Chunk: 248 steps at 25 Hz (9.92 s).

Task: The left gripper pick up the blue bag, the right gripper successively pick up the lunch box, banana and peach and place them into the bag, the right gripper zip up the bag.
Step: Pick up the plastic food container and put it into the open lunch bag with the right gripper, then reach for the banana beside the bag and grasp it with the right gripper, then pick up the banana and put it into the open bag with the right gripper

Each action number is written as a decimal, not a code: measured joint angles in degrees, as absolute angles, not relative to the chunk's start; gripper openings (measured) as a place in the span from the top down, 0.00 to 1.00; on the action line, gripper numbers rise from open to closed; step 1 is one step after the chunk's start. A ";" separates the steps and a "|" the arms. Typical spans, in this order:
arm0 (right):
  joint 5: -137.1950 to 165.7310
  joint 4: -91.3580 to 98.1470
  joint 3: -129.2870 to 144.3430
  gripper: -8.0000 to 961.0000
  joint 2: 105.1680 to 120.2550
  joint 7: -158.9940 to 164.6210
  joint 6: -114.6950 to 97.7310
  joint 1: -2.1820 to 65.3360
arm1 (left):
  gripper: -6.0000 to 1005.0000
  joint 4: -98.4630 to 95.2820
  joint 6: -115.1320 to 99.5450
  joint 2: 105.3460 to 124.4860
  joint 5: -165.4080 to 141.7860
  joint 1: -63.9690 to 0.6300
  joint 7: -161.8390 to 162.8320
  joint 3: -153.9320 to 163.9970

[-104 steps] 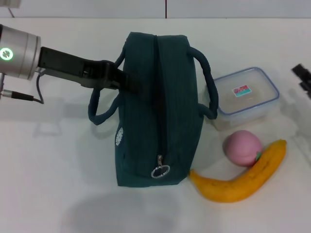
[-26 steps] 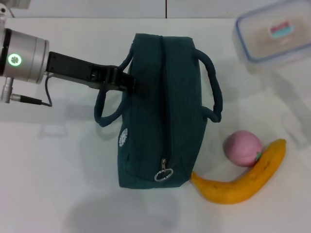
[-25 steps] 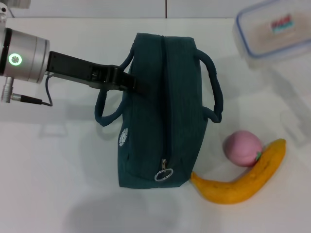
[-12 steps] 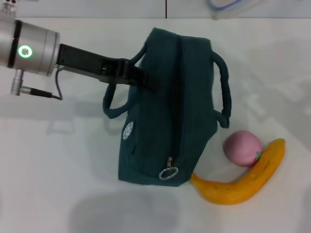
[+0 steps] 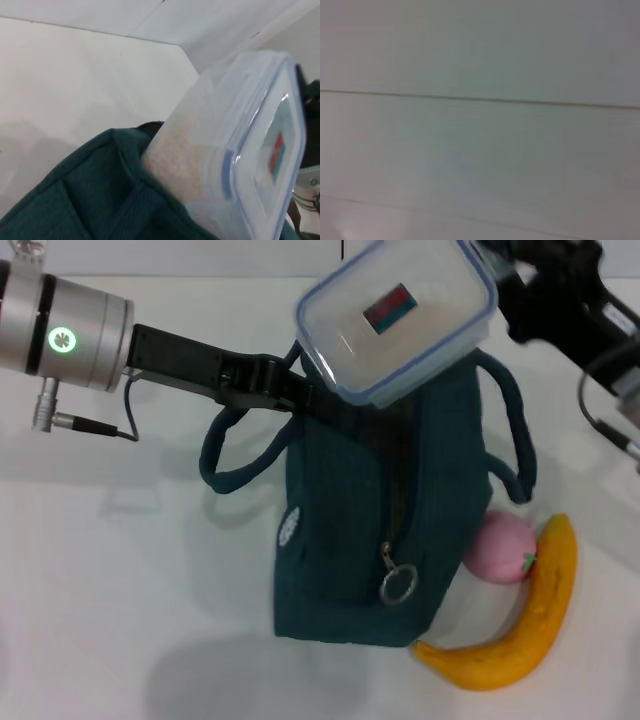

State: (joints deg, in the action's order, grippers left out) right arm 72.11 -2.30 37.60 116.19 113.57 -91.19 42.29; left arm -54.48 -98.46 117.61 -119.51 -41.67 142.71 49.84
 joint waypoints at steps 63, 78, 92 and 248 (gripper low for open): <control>77.06 26.18 64.28 0.65 115.18 93.02 -81.31 37.59 | 0.92 -51.51 -91.70 115.50 -120.00 -42.70 136.93 49.74; 86.42 70.34 55.82 0.24 114.84 90.94 -87.32 15.71 | 0.92 -51.50 -89.56 114.94 -119.75 -40.38 136.21 46.65; 119.97 94.89 63.83 0.13 115.18 114.99 -114.31 28.49 | 0.92 -50.83 -89.36 115.39 -118.62 -40.14 136.69 42.29; 96.65 48.19 49.25 0.53 110.96 81.85 -123.13 32.55 | 0.31 -57.64 -89.59 113.95 -126.15 -42.21 126.97 47.97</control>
State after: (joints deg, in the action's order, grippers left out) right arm 96.65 48.19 49.25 110.96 81.85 -123.13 32.55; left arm -57.64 -89.59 113.95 -126.15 -42.21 126.97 47.97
